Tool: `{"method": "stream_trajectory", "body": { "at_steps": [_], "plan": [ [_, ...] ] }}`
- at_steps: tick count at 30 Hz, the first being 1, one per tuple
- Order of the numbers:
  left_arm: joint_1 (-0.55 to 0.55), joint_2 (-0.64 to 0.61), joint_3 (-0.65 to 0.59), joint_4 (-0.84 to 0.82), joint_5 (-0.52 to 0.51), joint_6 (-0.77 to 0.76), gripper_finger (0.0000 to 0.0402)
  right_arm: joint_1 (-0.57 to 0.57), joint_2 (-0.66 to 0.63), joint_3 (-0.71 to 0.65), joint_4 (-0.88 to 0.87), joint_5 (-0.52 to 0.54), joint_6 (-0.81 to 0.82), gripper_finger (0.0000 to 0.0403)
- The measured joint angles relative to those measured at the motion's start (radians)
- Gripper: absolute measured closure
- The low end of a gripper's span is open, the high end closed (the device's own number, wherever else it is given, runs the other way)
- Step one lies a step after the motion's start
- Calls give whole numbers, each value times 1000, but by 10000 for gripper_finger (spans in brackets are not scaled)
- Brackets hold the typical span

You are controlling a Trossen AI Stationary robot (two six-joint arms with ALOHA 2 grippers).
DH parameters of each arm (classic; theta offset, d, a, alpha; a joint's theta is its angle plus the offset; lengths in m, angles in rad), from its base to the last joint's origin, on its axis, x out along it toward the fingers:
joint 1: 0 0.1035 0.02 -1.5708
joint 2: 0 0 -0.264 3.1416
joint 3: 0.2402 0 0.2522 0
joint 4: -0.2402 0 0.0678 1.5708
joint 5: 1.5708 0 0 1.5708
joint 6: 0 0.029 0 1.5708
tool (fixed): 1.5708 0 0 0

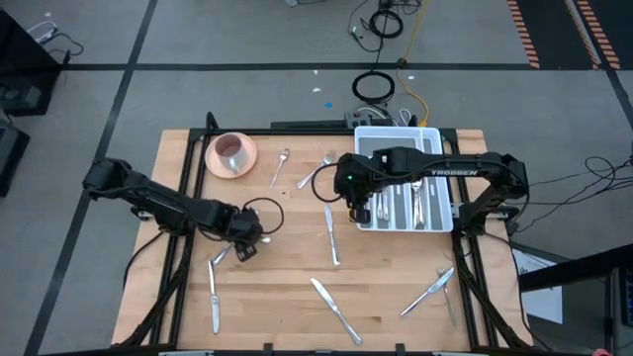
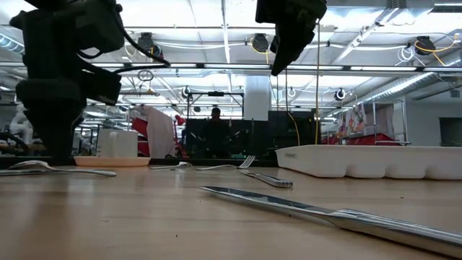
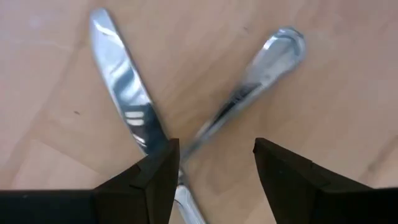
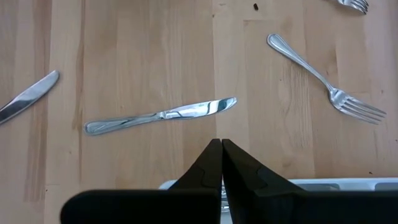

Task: Sort silverware
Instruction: Put the silver spoon into the white silverware tray

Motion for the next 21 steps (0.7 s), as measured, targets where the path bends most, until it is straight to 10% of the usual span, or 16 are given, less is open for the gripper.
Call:
{"method": "stream_trajectory", "body": {
  "at_steps": [13,21],
  "plan": [
    [5,147,8,53,-56,172,201,0,0,0,1,-1,2,403],
    [8,133,46,45,-61,154,383,2,0,0,2,-2,2,403]
  ]
}}
